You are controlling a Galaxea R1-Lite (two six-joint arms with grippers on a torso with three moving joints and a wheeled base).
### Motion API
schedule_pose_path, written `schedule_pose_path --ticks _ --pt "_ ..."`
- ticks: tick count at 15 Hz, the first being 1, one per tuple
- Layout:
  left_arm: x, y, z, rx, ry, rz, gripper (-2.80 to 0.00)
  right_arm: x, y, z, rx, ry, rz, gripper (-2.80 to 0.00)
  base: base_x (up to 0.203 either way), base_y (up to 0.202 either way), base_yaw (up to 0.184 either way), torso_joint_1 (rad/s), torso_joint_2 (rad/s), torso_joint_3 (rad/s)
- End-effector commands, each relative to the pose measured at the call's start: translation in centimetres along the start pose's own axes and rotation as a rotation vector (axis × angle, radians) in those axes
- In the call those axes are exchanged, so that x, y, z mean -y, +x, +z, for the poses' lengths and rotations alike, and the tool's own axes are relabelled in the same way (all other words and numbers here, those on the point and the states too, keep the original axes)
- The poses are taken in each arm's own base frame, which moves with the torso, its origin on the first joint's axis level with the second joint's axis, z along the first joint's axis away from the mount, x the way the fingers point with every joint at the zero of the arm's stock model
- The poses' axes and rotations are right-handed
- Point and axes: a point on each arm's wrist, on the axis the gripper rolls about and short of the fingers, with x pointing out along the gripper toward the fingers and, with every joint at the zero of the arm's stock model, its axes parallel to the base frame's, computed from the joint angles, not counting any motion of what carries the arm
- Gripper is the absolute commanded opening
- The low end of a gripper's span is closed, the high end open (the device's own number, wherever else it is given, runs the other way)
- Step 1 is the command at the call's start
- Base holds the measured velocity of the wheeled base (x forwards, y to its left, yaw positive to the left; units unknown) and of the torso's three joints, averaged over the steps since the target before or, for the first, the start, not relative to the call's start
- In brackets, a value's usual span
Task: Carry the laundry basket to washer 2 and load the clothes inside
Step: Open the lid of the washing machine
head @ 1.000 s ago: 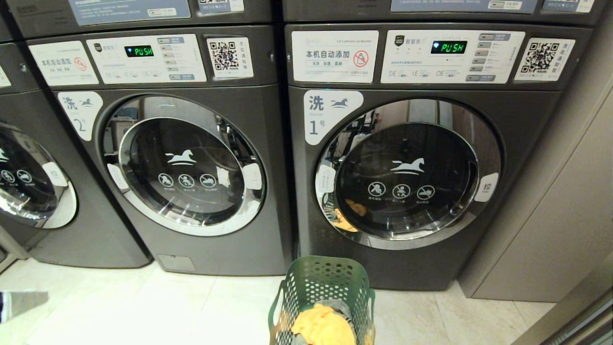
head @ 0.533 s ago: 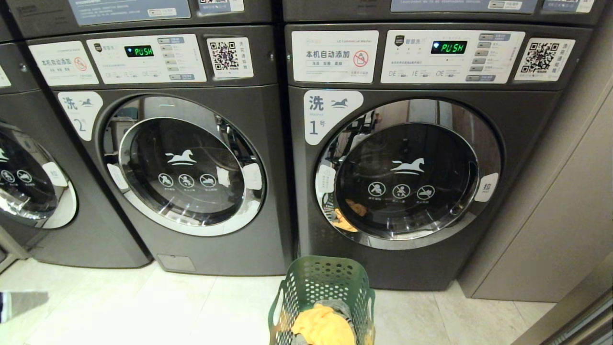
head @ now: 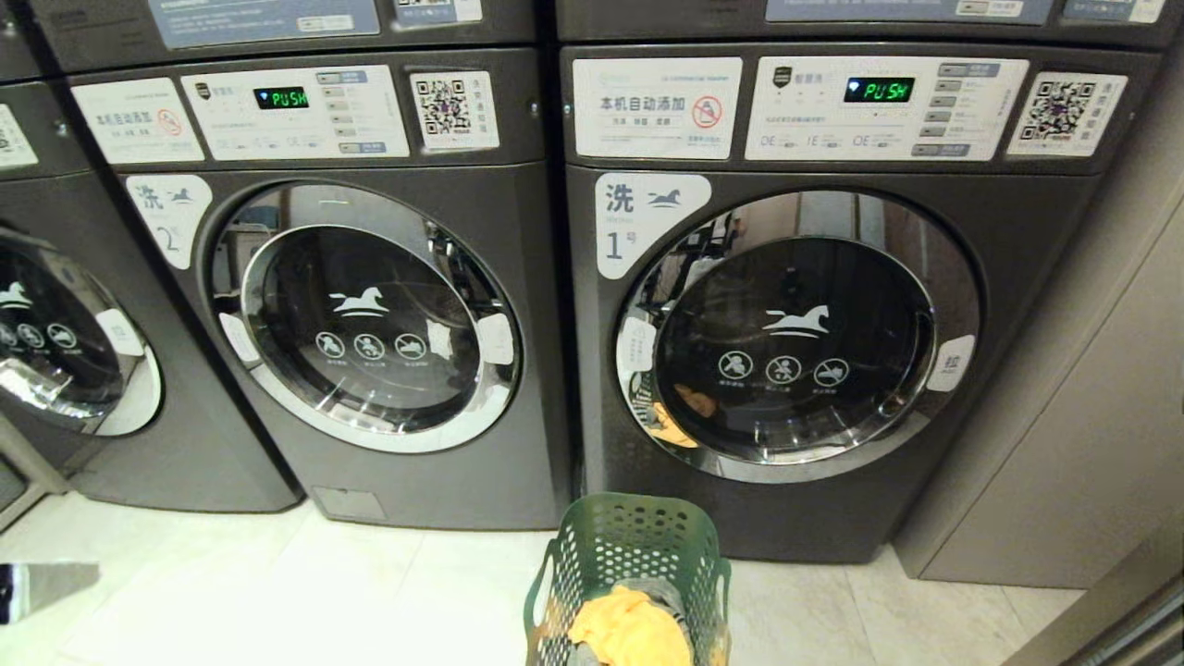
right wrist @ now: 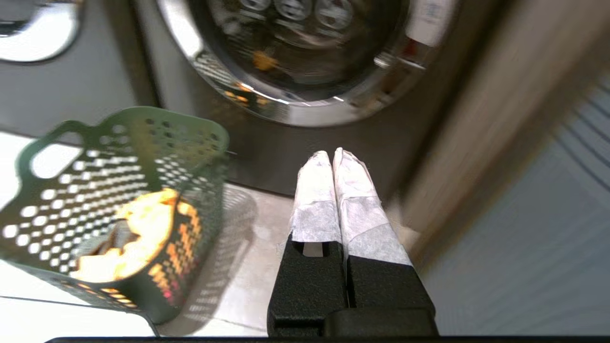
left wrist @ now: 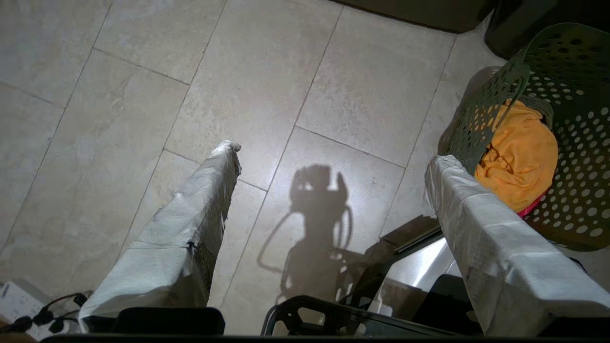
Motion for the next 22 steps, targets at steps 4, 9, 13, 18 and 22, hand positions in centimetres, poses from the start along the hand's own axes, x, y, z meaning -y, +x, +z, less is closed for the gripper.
schedule_pose_path --ticks 4,9,13,18,22 --pt "0.02 0.02 0.03 -0.003 0.001 0.000 0.00 0.00 0.01 -0.01 -0.002 -0.002 0.001 -2.80 0.002 -0.007 0.167 0.004 0.00 0.005" --pt "0.06 -0.01 0.14 0.002 0.003 -0.002 0.00 0.00 0.01 -0.01 -0.002 0.005 0.003 -2.80 0.001 -0.005 0.143 0.001 0.00 0.000" --pt "0.07 0.05 0.06 -0.002 0.004 -0.003 0.00 0.00 0.01 -0.01 -0.003 0.005 0.000 -2.80 0.000 0.000 0.000 0.000 0.00 0.000" --pt "0.13 0.08 0.07 -0.004 0.009 -0.008 0.00 0.00 0.01 -0.02 -0.002 0.007 0.000 -2.80 0.000 0.000 0.000 0.000 0.00 0.000" --pt "0.15 0.10 0.02 -0.006 0.010 -0.009 0.00 0.00 0.01 -0.01 -0.003 0.012 0.000 -2.80 0.000 0.000 0.000 0.000 0.00 0.000"
